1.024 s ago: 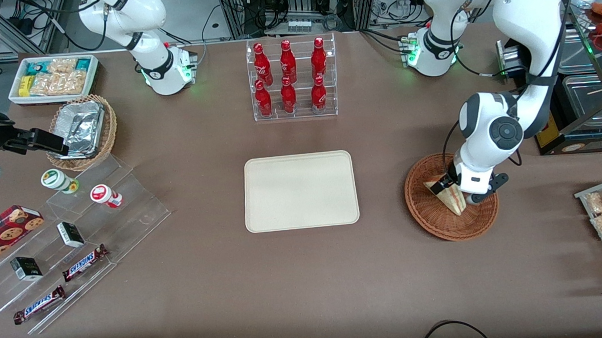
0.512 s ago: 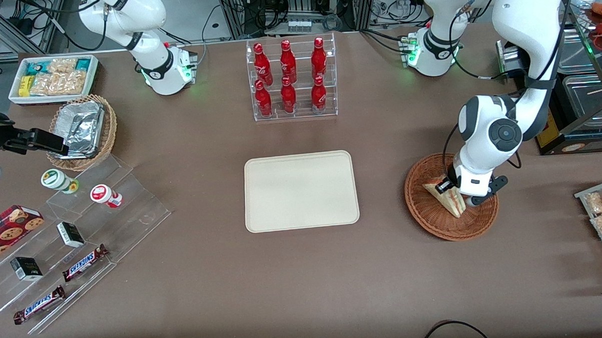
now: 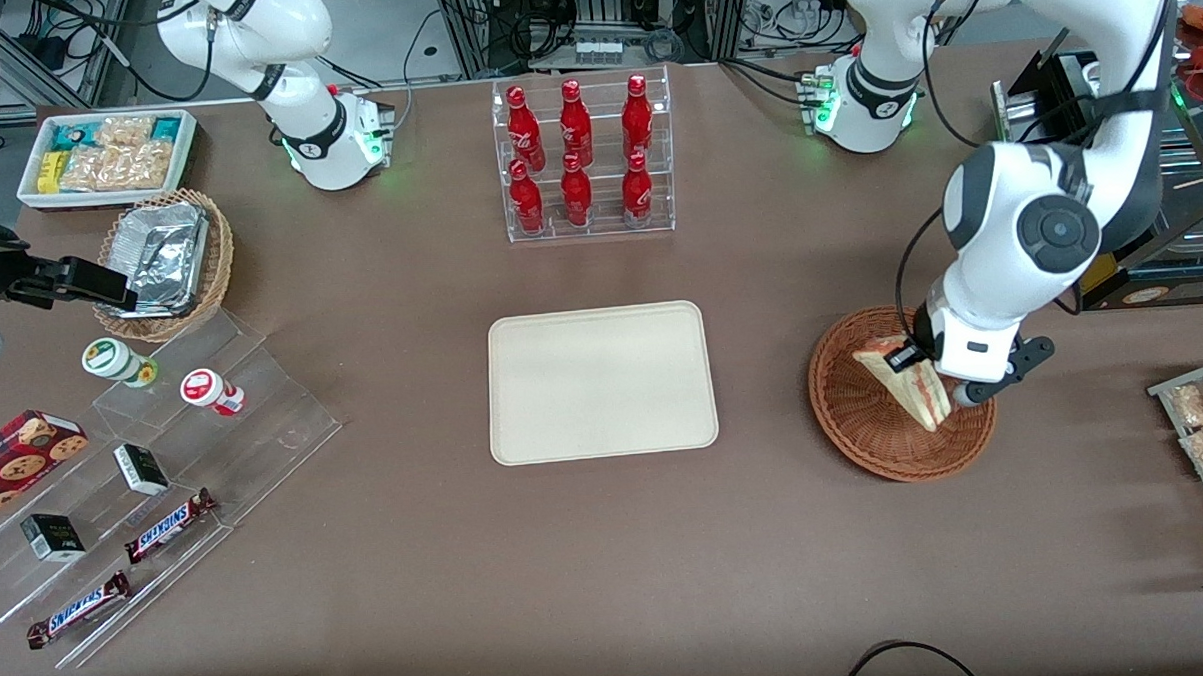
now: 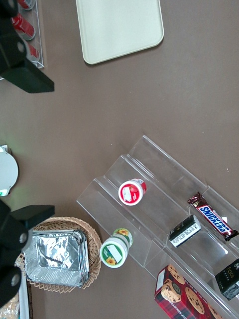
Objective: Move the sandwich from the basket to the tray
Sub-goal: 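Carry the sandwich with the left gripper over the cream tray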
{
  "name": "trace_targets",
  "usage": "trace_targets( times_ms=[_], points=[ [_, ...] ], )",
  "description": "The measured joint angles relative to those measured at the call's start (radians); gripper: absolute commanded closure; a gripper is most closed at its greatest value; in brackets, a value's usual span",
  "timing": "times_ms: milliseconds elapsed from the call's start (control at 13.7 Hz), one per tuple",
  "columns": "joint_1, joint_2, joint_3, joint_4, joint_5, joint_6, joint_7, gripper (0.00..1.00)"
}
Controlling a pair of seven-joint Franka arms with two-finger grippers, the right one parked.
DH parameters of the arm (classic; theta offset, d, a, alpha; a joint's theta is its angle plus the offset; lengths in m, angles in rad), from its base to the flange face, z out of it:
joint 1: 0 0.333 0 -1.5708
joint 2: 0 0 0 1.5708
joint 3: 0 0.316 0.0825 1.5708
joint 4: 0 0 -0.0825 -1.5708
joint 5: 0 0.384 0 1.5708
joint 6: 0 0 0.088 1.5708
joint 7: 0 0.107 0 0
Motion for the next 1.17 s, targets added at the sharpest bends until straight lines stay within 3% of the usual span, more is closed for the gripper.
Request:
trace_targets(
  times_ms=[439,878,1171],
  points=[
    [-0.218,0.052,-0.018,0.161,0.0,-0.072,-0.038,1.0],
    [-0.43,0.286,-0.02,0.359,-0.001,-0.068,-0.069,1.0],
    [-0.515,0.433,-0.02,0.477,0.0,-0.045,-0.07,1.0]
  ],
)
